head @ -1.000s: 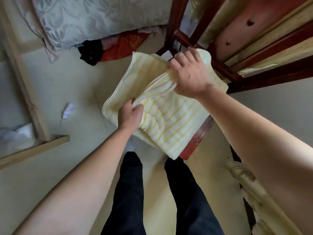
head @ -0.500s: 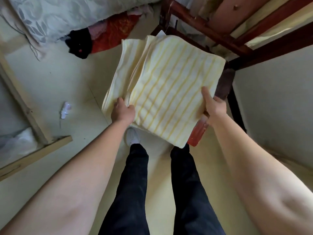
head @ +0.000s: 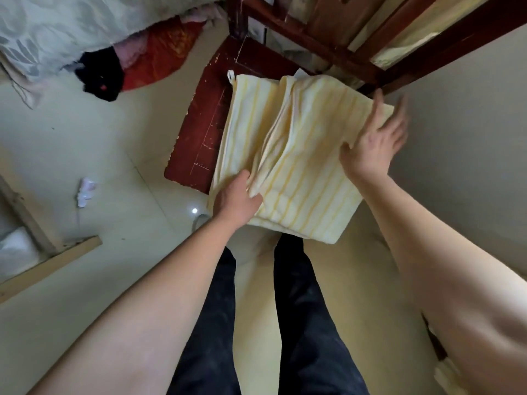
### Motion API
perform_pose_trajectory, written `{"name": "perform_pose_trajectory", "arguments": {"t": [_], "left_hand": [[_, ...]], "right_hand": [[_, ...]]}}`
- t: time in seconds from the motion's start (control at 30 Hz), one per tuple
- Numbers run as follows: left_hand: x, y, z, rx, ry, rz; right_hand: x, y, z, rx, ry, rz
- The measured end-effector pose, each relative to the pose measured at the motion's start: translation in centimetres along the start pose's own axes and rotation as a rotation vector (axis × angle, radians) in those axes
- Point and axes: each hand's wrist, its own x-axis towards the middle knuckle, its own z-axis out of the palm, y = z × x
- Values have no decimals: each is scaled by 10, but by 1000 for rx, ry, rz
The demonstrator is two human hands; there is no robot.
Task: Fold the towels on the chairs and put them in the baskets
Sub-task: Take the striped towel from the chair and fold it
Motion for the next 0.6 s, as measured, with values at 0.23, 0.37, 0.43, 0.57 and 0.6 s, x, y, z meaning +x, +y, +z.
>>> {"name": "perform_pose_trajectory", "arguments": {"t": [0.23,0.37,0.43,0.57,0.6], "left_hand": [[-31,19,-34,207,179,383],[-31,17,-53,3,385,309],[-31,11,-60,-139,454,261],[-28,-32,-56,-314,216,-50],[-24,-49,-51,-348,97,-183]], "right_hand": [[28,-110,-17,-770,-466,-1042],[26,-120,-36,-587,-281,-896],[14,-126,-33,-372,15,-925],[-8,-159,2,-276,25,-873],[-10,-165,13,-312,-60,-790]]}}
